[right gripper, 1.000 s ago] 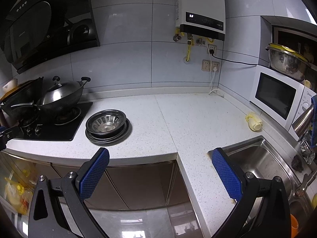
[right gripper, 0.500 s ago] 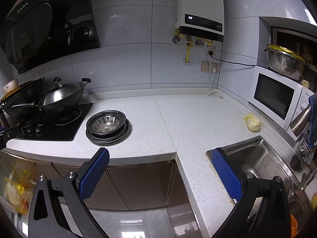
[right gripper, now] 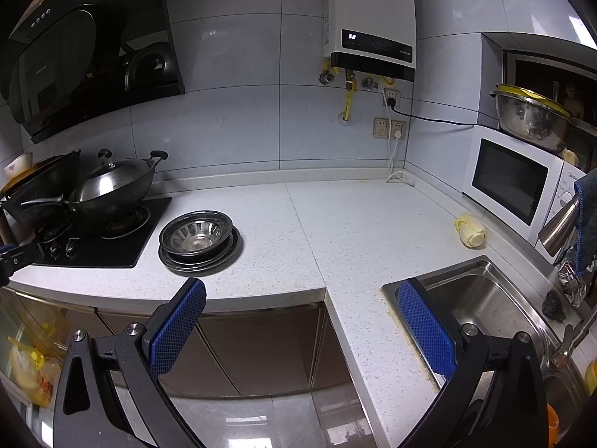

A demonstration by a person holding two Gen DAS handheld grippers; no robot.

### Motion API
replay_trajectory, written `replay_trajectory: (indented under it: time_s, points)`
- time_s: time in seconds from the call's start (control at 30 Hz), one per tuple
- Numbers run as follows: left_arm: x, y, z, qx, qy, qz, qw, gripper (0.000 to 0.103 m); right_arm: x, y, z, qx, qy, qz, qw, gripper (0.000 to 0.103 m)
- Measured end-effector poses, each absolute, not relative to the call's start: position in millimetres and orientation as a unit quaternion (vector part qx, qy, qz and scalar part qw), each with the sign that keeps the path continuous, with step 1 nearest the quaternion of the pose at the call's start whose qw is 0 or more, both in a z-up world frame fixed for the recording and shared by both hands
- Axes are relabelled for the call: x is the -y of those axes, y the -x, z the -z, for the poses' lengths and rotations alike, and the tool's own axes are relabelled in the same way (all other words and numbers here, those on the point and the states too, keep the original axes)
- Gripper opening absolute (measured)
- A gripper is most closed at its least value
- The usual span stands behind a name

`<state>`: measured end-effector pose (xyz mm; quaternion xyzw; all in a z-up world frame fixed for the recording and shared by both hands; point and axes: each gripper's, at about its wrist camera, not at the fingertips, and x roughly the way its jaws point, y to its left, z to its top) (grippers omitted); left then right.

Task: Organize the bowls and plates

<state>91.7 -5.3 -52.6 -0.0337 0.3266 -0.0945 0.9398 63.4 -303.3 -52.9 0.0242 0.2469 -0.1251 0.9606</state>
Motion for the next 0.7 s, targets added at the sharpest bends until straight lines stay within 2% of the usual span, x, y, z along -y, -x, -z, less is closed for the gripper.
replay_trajectory:
  time_s: [0.23, 0.5, 0.7]
  points:
    - [6.9, -93.4, 50.5, -0.319, 0.006, 0.055, 0.946, 0.07, 302.4, -63.0, 51.8, -0.246, -0.016, 0.124, 0.961, 0.102]
    - [3.7, -97.1, 55.1, -0.338, 0.022, 0.062, 0.939, 0.07, 298.2, -64.2, 51.4, -0.246, -0.013, 0.123, 0.961, 0.102]
    - [3.7, -88.6, 47.6, -0.302, 0.015, 0.067, 0.951, 0.07, 296.3, -63.6, 51.4, -0.245, -0.011, 0.124, 0.961, 0.102]
